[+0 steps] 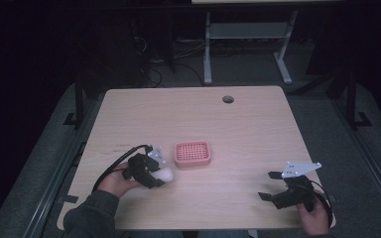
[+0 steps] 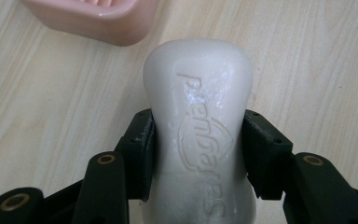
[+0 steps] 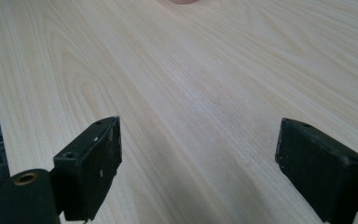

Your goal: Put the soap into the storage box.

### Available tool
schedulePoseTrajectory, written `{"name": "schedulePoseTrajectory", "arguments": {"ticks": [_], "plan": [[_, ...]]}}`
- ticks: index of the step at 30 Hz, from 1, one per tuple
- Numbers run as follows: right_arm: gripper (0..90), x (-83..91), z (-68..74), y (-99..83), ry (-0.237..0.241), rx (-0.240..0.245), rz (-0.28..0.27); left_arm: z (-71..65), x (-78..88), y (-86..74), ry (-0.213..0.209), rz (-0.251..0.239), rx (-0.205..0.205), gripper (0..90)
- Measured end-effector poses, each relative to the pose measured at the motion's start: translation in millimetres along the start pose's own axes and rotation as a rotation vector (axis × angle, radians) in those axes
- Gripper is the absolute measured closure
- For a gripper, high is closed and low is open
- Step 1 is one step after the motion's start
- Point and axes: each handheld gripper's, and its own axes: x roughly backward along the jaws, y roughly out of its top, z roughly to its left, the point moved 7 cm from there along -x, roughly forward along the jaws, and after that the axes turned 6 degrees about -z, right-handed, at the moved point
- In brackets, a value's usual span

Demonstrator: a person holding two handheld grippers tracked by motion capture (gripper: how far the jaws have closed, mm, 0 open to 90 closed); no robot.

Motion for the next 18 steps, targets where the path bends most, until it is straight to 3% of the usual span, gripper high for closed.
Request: {"name": "schedulePoseTrajectory", "arguments": {"ticks": [18], "plan": [[14.2, 1.0, -0.4, 0.5, 0.002, -0.004, -0.009, 10.4, -4.7, 16.4, -0.018, 0.017, -0.011, 49.6]]}}
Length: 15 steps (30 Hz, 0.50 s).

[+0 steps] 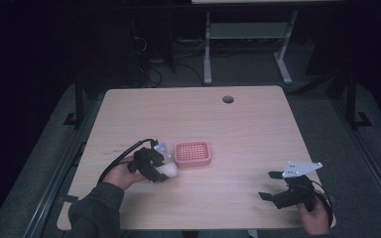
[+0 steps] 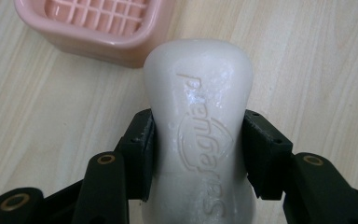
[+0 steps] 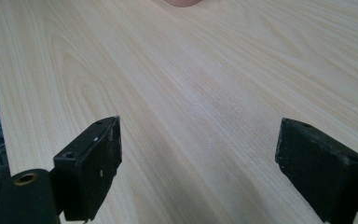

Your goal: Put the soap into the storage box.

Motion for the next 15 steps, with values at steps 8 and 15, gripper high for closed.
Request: {"name": "schedulePoseTrajectory", "arguments": {"ticks": [8, 15], "plan": [[14.2, 0.6, -0.7, 0.1, 0.0, -0.003, -0.003, 3.6, -1.5, 5.0, 0.0, 0.009, -0.004, 49.6], [14.2, 0.7, -0.9, 0.3, 0.001, -0.003, -0.007, 6.3, -0.2, 10.2, 0.003, 0.01, -0.008, 49.6]]}}
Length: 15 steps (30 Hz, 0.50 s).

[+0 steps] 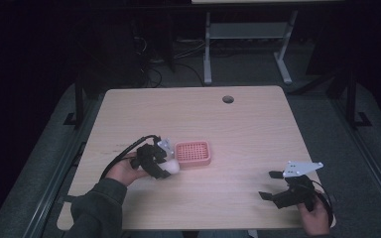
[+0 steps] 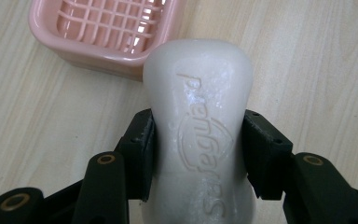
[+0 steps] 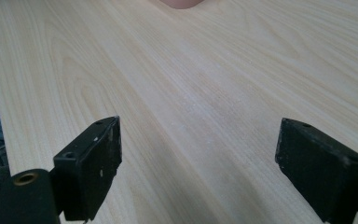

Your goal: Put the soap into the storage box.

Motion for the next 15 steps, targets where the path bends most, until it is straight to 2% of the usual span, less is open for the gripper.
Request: {"name": "schedulePoseTrajectory", "arguments": {"ticks": [15], "plan": [[14.2, 0.1, 0.2, 0.5, 0.004, -0.006, -0.007, 5.5, 0.3, 13.8, -0.002, 0.006, -0.014, 49.6]]}}
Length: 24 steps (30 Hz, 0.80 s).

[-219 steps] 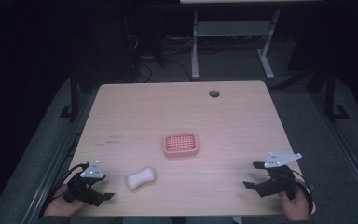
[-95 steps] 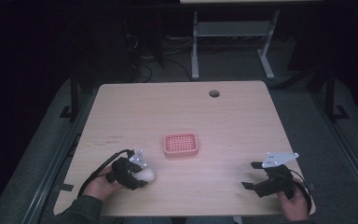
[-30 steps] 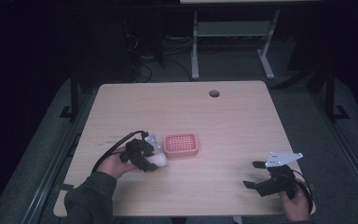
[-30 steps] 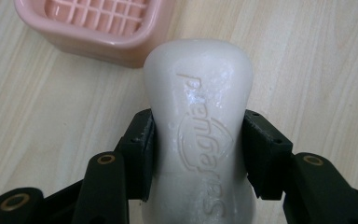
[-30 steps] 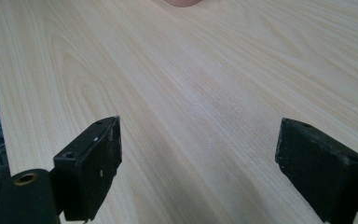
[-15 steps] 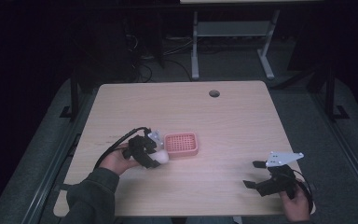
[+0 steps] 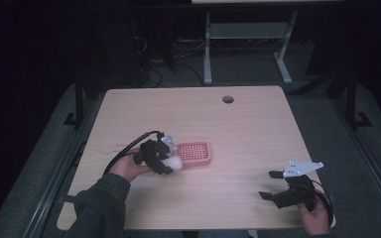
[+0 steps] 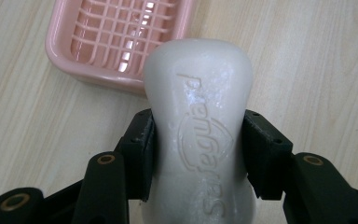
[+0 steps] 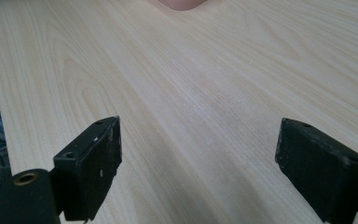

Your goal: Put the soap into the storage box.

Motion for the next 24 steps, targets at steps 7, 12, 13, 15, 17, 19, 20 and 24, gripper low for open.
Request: {"name": "schedulePoseTrajectory", "arguments": {"ticks": [7, 12, 13, 15, 17, 19, 20, 24], "plan": [[14.1, 0.7, -0.1, 0.0, -0.001, -0.003, 0.0, 3.1, -1.7, 5.1, 0.001, 0.013, -0.008, 49.6], [14.2, 0.8, -0.4, -0.2, 0.0, 0.002, 0.001, 5.9, -0.5, 9.7, 0.005, 0.012, -0.011, 49.6], [14.1, 0.8, -0.5, -0.2, -0.001, 0.002, 0.001, 6.5, -0.4, 10.3, 0.003, 0.014, -0.013, 49.6], [14.2, 1.2, -0.8, -0.3, -0.002, 0.003, 0.001, 7.4, -0.8, 11.7, 0.003, 0.017, -0.013, 49.6], [14.1, 1.4, -1.0, -0.2, -0.002, 0.003, -0.002, 8.1, -1.0, 13.2, 0.003, 0.02, -0.014, 49.6], [14.2, 1.4, -1.1, -0.1, -0.002, 0.004, -0.004, 8.9, -1.2, 15.0, 0.003, 0.019, -0.015, 49.6], [14.1, 1.5, -1.2, -0.1, -0.002, 0.003, -0.004, 9.1, -1.2, 15.9, 0.001, 0.018, -0.015, 49.6], [14.2, 1.6, -1.3, -0.1, -0.003, 0.002, -0.005, 11.5, -1.5, 19.2, 0.004, 0.023, -0.021, 49.6]]}}
